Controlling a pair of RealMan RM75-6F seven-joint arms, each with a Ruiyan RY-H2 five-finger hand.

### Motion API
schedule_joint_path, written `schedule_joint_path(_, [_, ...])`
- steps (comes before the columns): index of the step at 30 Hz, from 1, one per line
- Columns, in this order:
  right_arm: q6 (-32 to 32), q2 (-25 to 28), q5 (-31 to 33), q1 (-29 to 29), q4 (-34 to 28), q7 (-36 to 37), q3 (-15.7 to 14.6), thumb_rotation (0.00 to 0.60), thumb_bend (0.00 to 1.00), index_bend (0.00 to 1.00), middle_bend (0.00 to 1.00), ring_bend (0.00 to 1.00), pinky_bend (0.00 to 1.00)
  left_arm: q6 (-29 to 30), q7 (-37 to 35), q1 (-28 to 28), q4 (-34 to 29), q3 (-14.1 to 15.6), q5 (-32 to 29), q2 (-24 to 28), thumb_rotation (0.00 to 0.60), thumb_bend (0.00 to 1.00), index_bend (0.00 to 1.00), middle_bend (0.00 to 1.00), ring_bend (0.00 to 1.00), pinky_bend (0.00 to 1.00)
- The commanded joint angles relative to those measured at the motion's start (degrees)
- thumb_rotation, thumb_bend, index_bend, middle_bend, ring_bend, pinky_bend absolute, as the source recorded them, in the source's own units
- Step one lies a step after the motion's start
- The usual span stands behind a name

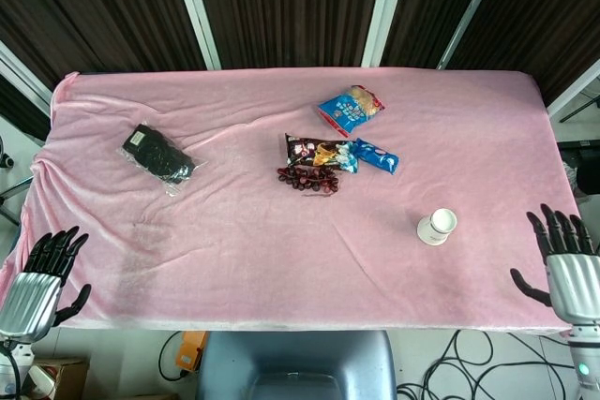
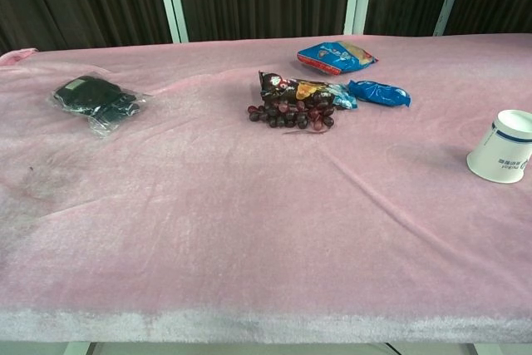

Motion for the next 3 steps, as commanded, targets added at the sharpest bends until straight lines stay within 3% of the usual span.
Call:
schedule_joint_path(1, [-2.58, -1.09, -2.03, -1.67, 1.63, 2.82, -0.76, 0.600, 0.38, 0.00, 0.00, 0.00, 0.00, -0.32, 0.10, 0.01, 0.04, 0.04, -0.23, -0.04, 0.600, 0.40, 0.00, 0.00, 0.00, 0.01])
schedule_joint_path(3, [-2.90, -0.87, -1.91, -1.63, 1.65, 3.90, -0.08, 0.600, 0.38, 0.00, 0.00, 0.00, 0.00, -0.55, 0.22, 0.10, 0.12, 0.02, -0.63, -0.05, 0.600, 0.40, 0.00, 0.00, 0.00, 0.01])
